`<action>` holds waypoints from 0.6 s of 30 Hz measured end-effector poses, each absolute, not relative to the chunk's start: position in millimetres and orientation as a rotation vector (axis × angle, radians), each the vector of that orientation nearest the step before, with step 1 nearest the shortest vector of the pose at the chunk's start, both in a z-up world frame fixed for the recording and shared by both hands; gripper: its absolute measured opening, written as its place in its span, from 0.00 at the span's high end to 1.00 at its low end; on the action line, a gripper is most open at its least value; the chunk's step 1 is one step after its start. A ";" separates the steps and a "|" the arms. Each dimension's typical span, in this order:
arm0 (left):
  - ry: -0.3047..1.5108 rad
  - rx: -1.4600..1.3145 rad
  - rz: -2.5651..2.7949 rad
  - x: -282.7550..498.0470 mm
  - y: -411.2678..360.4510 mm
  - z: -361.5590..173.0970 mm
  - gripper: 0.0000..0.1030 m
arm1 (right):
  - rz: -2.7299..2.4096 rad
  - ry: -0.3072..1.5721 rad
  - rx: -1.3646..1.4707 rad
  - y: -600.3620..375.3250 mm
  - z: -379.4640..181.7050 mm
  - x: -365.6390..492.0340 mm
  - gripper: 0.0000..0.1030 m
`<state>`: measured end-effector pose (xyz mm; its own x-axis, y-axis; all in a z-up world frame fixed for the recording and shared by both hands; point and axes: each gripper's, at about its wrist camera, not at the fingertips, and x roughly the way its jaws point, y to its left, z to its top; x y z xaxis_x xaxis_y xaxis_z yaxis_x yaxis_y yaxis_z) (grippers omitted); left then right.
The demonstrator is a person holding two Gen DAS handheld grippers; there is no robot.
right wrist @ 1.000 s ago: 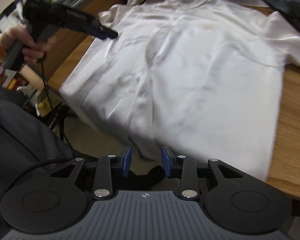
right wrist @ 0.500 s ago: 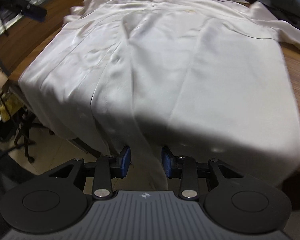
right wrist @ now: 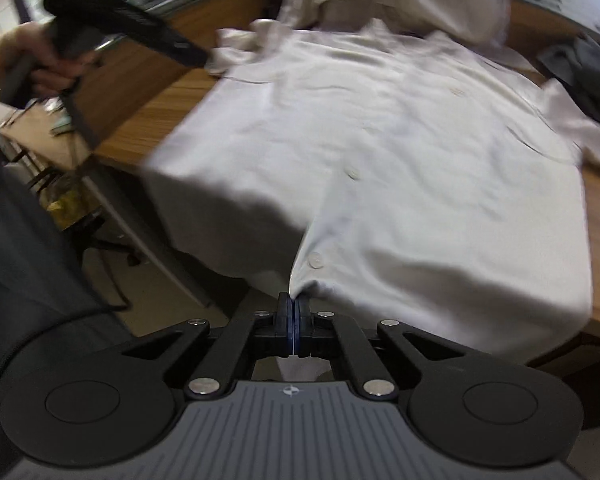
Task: Fold clothes
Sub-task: 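Pinch the shirt hem with the right gripper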
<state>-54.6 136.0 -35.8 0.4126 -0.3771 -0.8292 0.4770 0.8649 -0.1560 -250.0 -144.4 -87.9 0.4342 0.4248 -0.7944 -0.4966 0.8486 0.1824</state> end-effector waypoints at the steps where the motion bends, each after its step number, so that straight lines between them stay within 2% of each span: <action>1: 1.015 0.106 -0.530 -54.9 139.4 -38.7 0.43 | 0.582 0.967 -0.105 -133.4 -87.5 -251.7 0.99; 4: 1.030 0.091 -0.485 -57.4 151.4 -49.0 0.43 | 0.589 1.002 -0.159 -111.5 -93.4 -252.3 0.92; 8: 1.052 0.045 -0.378 -61.1 170.6 -62.7 0.43 | 0.548 0.999 -0.138 -124.3 -84.3 -249.0 0.72; 9: 1.060 0.020 -0.336 -61.2 175.0 -66.2 0.43 | 0.523 0.993 -0.128 -134.0 -80.7 -245.5 0.70; 18: 1.057 -0.259 -0.083 -40.5 193.8 -78.4 0.43 | 0.171 0.956 0.107 -249.3 -54.4 -173.6 0.68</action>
